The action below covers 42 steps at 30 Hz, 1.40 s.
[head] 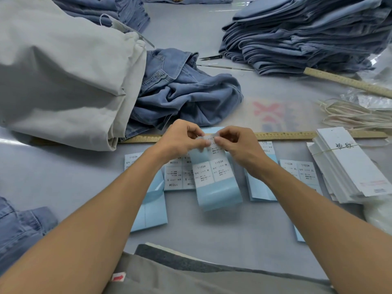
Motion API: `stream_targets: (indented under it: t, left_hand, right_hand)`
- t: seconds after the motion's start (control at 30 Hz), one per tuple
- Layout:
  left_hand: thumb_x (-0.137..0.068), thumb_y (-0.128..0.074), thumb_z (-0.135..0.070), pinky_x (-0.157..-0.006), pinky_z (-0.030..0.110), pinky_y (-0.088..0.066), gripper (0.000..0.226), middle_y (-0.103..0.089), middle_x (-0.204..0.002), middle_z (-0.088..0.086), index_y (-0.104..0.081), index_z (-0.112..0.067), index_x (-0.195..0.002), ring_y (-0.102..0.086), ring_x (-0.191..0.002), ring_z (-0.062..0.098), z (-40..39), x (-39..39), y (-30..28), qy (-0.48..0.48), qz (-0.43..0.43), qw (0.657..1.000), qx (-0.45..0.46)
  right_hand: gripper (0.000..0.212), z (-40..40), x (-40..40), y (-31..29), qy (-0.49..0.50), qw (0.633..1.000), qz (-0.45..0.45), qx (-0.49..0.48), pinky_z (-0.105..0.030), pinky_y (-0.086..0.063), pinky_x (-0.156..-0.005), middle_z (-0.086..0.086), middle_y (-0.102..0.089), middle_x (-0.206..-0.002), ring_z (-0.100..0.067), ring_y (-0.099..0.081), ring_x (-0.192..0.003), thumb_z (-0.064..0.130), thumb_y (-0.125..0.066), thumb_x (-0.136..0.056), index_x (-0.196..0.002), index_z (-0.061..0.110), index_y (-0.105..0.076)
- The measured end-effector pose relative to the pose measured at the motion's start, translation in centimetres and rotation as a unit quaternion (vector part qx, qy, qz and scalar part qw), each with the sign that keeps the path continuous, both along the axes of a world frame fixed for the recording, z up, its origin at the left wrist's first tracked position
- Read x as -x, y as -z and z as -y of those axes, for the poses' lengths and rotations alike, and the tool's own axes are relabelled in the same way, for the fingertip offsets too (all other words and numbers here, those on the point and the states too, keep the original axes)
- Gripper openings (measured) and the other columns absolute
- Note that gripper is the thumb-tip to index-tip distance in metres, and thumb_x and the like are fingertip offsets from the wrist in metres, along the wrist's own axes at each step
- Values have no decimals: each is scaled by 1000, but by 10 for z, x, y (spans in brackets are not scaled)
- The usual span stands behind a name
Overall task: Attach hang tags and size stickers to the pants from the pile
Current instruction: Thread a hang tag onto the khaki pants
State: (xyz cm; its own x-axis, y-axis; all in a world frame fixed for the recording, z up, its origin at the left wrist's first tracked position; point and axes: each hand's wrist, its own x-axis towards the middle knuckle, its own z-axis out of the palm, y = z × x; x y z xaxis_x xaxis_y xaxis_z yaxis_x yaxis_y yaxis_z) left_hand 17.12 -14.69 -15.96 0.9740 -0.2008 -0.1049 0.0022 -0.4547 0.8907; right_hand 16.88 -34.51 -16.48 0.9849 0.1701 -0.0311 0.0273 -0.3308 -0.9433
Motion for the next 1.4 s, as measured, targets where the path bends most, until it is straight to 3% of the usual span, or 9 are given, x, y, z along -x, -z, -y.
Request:
stream_targets:
  t: [0.1, 0.27, 0.37, 0.47, 0.57, 0.87, 1.07, 1.3, 1.4]
  left_hand:
    - [-92, -76, -21, -63, 16, -50, 12, -79, -83, 6, -79, -9, -93, -67, -71, 5, 0, 2, 3, -5, -14, 999, 40]
    - [-95, -72, -18, -59, 14, -46, 12, -78, -80, 4, -79, -11, -89, -63, -65, 4, 5, 2, 7, -43, -11, 997, 71]
    - [-93, -74, -15, -60, 18, -48, 9, -77, -80, 5, -81, -11, -89, -65, -68, 10, 5, 1, 8, -47, -24, 992, 117]
    - [-92, -73, -14, -61, 22, -50, 10, -76, -79, 4, -81, -14, -87, -65, -67, 11, 3, -2, 8, -31, -50, 988, 142]
    - [-91, -73, -9, -61, 20, -52, 11, -77, -79, 0, -81, -16, -90, -70, -65, 10, 2, -1, 9, -12, -54, 989, 136]
    - [-95, -66, -3, -54, 18, -45, 13, -73, -74, 17, -78, -3, -97, -66, -58, 11, 15, 3, 1, -3, -15, 999, 51]
    - [-93, -64, 1, -51, 15, -44, 14, -69, -67, 8, -78, -1, -95, -62, -53, 12, 20, 5, -1, -21, -17, 999, 33]
    - [-94, -63, 3, -50, 15, -46, 24, -70, -61, -4, -76, -14, -82, -60, -49, 5, 19, 5, -1, -27, -27, 998, 48]
    - [-94, -66, -2, -58, 28, -55, 23, -74, -71, 2, -76, -19, -83, -60, -56, 9, 16, 4, 8, -68, -19, 997, 10]
  right_hand:
    - [6, -3, 2, 7, 33, 998, 38, 49, -24, -50, -72, 1, -69, -81, -7, -60, -70, 12, -76, -89, -92, 8, -72]
    - [9, -6, 3, 4, 59, 969, 190, 147, -28, -51, -69, 1, -66, -77, -15, -60, -70, 15, -75, -88, -87, 12, -67]
    - [7, -11, 5, 2, 41, 982, 149, 104, -29, -55, -73, 5, -72, -76, -12, -67, -72, 17, -75, -90, -86, 12, -74]
    - [9, -11, 4, 2, 39, 994, 90, 52, -44, -59, -81, -3, -76, -78, -21, -73, -76, 15, -73, -91, -90, 7, -78]
    - [10, -10, 5, 1, 42, 997, 64, 18, -48, -60, -81, -4, -76, -80, -22, -74, -77, 17, -75, -90, -92, 7, -78]
    - [7, -7, 2, 6, 56, 998, 17, -10, -47, -62, -80, -4, -76, -75, -15, -72, -68, 15, -78, -88, -86, 10, -73]
    - [8, -9, 2, 7, 54, 997, 37, 39, -47, -62, -81, -9, -76, -83, -24, -75, -79, 10, -69, -93, -94, 5, -76]
    - [9, -7, 1, 4, 63, 997, 7, 43, -41, -64, -70, -8, -75, -75, -22, -75, -70, 9, -65, -92, -86, 7, -72]
    - [13, 0, -3, 2, 82, 996, -36, 11, -36, -61, -62, -7, -74, -70, -20, -73, -65, 5, -61, -91, -81, 6, -68]
